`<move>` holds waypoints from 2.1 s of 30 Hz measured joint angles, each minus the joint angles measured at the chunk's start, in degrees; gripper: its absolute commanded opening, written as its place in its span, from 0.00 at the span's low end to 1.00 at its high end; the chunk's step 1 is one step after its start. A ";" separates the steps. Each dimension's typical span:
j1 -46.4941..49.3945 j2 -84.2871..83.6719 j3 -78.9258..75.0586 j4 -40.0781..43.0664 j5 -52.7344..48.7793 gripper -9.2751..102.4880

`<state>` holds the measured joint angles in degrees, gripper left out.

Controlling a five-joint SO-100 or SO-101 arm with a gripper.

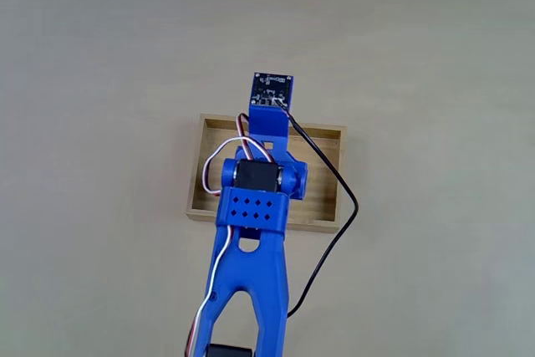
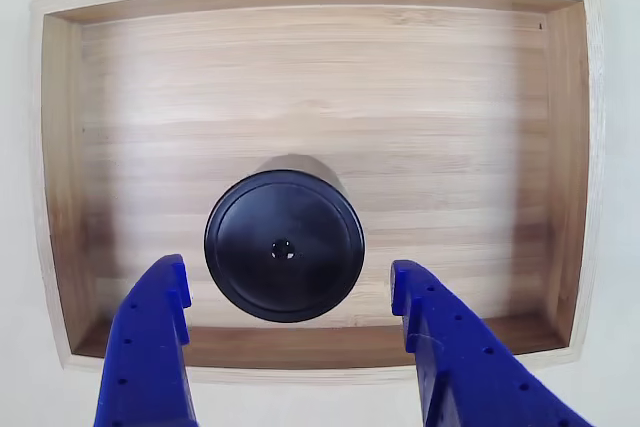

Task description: Place the black cylinder in the wooden box then return to rest.

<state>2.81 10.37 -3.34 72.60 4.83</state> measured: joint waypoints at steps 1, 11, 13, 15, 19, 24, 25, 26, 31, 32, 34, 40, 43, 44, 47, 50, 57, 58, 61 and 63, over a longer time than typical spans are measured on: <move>0.00 -0.79 0.53 0.00 0.35 0.35; 0.00 -12.13 11.25 -0.26 4.66 0.36; 0.00 -16.52 14.94 -0.62 4.92 0.36; 0.00 -21.62 19.25 -1.67 4.83 0.34; 0.00 -33.40 29.71 -4.92 4.83 0.31; 0.00 -48.87 43.77 -8.17 1.93 0.28; 0.00 -52.12 46.85 -8.88 1.32 0.28; 0.00 -55.20 49.66 -9.32 0.97 0.26; 0.00 -70.75 62.14 -11.43 0.00 0.24; 0.00 -73.83 64.07 -11.78 -0.09 0.23; 0.00 -79.89 67.59 -12.13 -0.09 0.21; 0.00 -90.79 74.00 -12.66 -0.35 0.15; 0.00 -94.39 76.73 -12.66 -1.05 0.11; 0.00 -95.54 77.70 -12.66 -1.23 0.11; 0.00 -98.79 80.51 -12.66 -1.85 0.08; 0.00 -101.34 82.88 -11.16 -1.85 0.08; -0.26 -103.62 85.87 -8.44 -3.52 0.08; -0.70 -103.80 86.31 -8.09 -3.69 0.08; -1.76 -104.68 88.24 -6.94 -4.31 0.08; -1.58 -105.47 89.74 -6.42 -4.48 0.08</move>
<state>1.23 -95.10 86.40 66.18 0.35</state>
